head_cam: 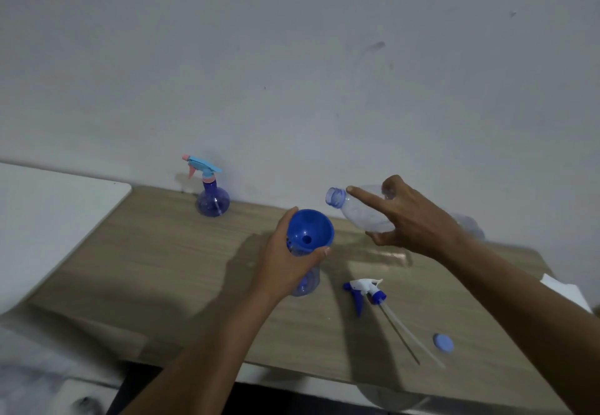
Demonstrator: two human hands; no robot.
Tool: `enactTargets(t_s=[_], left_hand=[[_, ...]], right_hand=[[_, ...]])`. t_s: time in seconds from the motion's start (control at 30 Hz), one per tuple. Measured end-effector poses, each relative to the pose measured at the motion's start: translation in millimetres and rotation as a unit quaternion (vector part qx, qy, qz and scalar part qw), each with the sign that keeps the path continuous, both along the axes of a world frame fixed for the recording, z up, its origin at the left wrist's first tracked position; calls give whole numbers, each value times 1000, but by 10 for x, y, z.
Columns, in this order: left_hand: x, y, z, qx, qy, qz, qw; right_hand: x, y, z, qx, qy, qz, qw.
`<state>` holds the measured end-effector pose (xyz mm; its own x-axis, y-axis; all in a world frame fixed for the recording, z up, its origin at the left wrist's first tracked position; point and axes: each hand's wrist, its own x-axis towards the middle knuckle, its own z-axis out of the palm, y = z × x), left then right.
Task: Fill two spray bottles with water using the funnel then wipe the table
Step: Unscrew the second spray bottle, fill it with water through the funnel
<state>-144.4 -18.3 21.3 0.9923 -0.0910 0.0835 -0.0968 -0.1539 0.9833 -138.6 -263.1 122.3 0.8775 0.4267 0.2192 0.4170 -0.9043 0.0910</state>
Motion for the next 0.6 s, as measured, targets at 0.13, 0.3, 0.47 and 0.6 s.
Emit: enactTargets(t_s=[0.13,0.3,0.47,0.6], left_hand=[[-6,20,30,16,-20,-4,1000],[-11,36,76,23,-30,-6,999],[-11,51,78,26,-26,-4,999],[-21,64,93,30,-22,-10,999]], right_hand=[[-82,37,7,-75,48,-19,996],[-117,105,53,-74,52,-18,996],[-111,146,22,-39,63,-23,997],[-101,183,11,-55,65,-30,996]])
